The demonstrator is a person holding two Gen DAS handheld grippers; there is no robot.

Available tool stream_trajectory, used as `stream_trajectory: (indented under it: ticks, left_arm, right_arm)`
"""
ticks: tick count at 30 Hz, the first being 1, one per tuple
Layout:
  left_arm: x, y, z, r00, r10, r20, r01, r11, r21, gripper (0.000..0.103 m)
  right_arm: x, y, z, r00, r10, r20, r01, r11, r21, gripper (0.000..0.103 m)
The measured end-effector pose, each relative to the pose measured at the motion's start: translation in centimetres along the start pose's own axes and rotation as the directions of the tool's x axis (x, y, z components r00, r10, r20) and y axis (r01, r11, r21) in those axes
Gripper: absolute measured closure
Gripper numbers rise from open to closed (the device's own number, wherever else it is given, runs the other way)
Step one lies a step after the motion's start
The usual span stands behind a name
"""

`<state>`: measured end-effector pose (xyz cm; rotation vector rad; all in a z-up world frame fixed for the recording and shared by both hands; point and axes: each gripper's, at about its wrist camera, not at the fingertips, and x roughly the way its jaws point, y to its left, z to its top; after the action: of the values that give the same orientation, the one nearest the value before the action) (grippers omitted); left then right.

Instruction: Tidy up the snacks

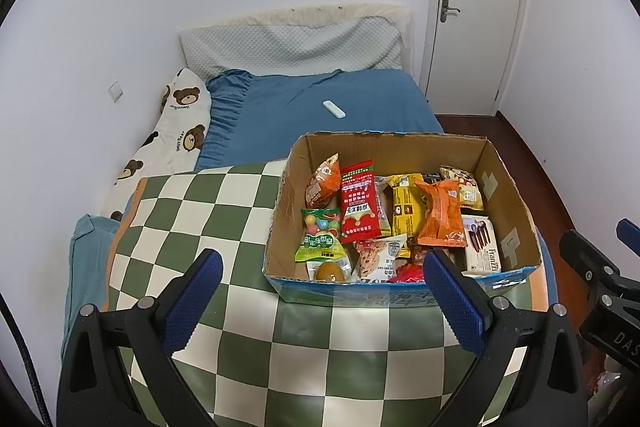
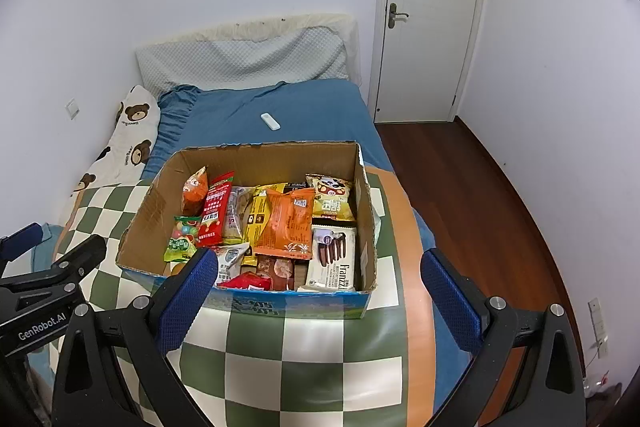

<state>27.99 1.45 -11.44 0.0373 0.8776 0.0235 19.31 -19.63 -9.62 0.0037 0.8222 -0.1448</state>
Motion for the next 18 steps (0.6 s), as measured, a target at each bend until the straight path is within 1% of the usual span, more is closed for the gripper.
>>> stream_trajectory:
  ticks: [18]
  left_arm:
    - [-0.29, -0.09, 0.43, 1.0, 0.001, 0.002, -0.001, 1.0, 0.0, 0.0]
  right_arm:
    - [-0.31, -0.09, -0.04, 1.0, -0.002, -0.001, 0.002, 1.0, 0.004, 0.0]
